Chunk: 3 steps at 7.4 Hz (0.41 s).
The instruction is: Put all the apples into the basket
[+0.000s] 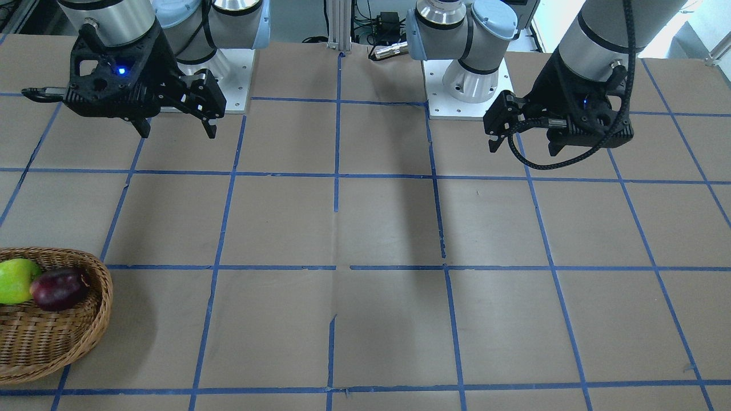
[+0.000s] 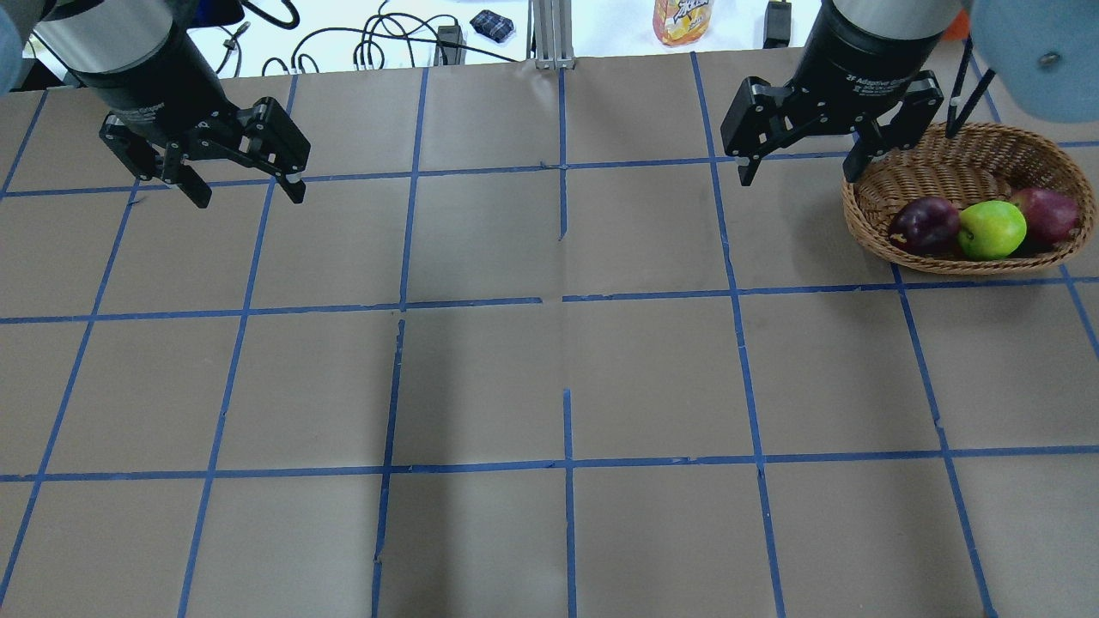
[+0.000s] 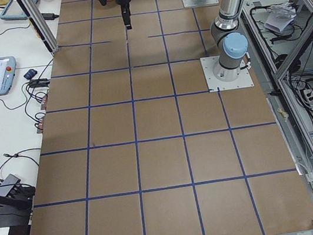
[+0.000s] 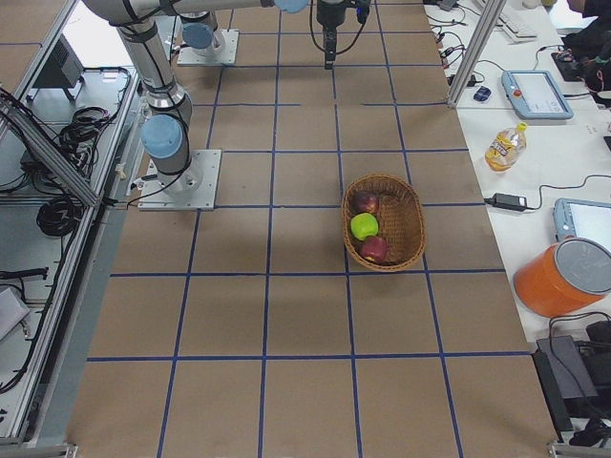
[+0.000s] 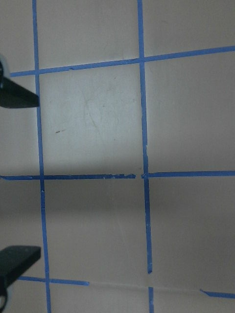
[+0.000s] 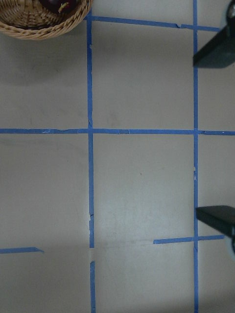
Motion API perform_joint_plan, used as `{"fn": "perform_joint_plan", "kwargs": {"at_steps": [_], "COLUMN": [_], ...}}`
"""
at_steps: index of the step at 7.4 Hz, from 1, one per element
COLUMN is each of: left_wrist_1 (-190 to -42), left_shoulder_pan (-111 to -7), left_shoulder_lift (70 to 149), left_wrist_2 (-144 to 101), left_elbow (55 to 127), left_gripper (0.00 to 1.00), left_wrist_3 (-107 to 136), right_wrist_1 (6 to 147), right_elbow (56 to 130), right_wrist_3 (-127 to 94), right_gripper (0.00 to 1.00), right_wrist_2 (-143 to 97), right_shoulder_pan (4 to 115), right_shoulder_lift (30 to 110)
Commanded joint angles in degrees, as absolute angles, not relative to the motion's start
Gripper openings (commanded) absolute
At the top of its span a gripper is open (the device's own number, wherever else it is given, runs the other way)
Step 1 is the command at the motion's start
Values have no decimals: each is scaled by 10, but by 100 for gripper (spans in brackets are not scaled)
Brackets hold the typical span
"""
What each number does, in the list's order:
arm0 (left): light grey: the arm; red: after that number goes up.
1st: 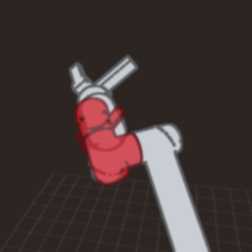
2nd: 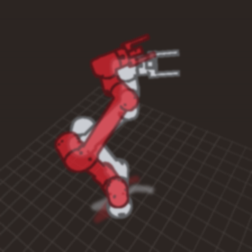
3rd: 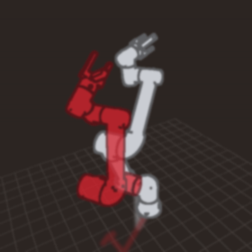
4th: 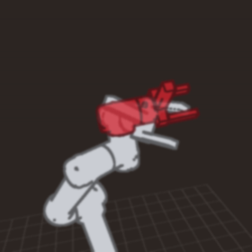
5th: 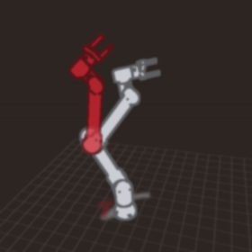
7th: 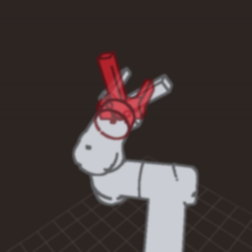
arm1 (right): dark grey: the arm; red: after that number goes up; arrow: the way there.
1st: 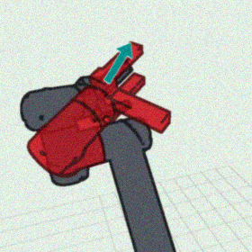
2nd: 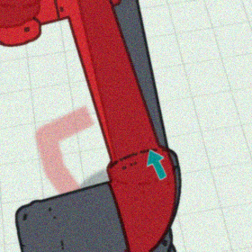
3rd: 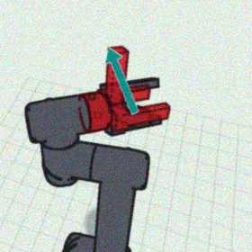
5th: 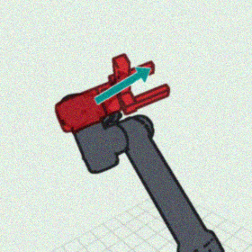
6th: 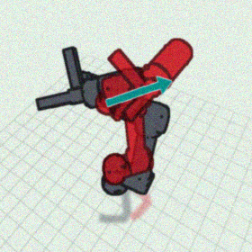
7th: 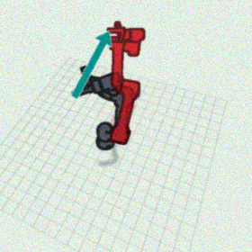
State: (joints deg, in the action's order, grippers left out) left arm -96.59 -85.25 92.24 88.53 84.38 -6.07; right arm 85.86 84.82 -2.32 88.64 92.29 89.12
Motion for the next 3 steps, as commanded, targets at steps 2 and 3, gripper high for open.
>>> {"fn": "perform_joint_plan", "kwargs": {"at_steps": [2, 3], "left_wrist_1": [-966, -966], "left_shoulder_pan": [-853, -853], "left_shoulder_lift": [923, 923], "left_wrist_2": [885, 885], "left_elbow": [844, 844], "left_gripper": [100, 100], "left_wrist_3": [-61, -61], "right_wrist_1": [859, 859], "right_elbow": [849, 851], "right_wrist_3": [-24, -24], "right_gripper": [100, 100], "right_wrist_2": [883, 885], "right_shoulder_pan": [923, 923], "right_shoulder_lift": [891, 891]}}
